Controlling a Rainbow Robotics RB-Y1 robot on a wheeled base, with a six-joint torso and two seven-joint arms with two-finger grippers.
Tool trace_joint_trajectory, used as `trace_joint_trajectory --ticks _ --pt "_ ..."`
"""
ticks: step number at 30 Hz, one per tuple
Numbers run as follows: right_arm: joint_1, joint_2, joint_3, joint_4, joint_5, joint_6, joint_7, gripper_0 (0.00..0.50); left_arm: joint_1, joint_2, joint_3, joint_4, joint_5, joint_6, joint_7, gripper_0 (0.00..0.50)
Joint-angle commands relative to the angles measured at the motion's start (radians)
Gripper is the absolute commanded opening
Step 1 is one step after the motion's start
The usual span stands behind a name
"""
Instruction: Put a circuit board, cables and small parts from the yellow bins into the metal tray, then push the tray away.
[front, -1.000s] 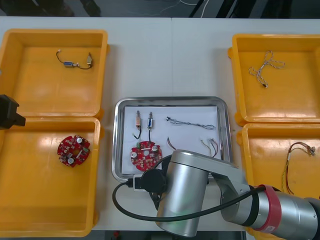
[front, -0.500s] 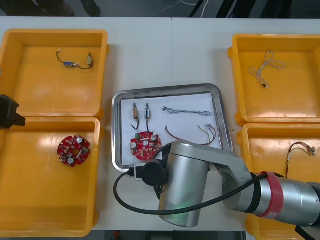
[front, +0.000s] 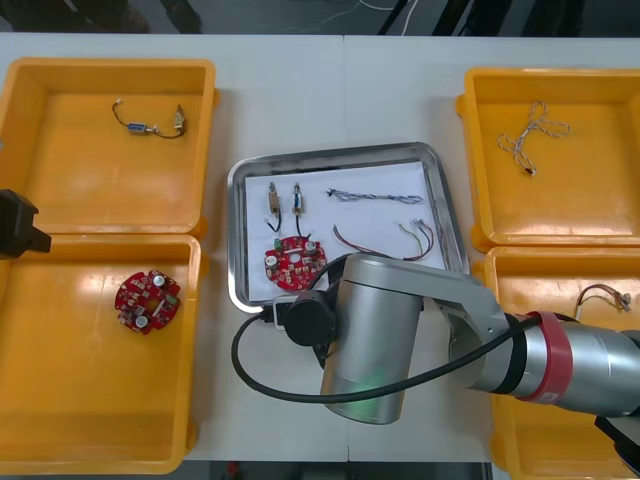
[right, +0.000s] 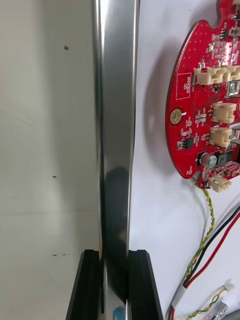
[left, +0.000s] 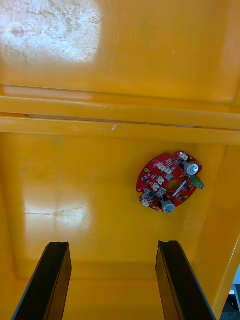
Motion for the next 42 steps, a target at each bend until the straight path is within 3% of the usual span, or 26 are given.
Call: trace_joint_trajectory --ticks 1,21,42 --pt "-0.073 0.011 0.016 0.028 0.003 -0.007 -0.036 0.000 0.019 0.038 0.032 -0.029 0.008 0.006 -0.051 0.500" --pt "-0.126 0.011 -0.046 0.130 0.003 -0.060 -0.052 0.000 0.019 0.038 0.032 -0.029 0.008 0.006 -0.051 0.500" --pt "-0.185 0.068 -0.104 0.238 0.000 -0.093 -0.075 0.000 0.019 0.038 0.032 -0.029 0.008 0.006 -0.051 0.500"
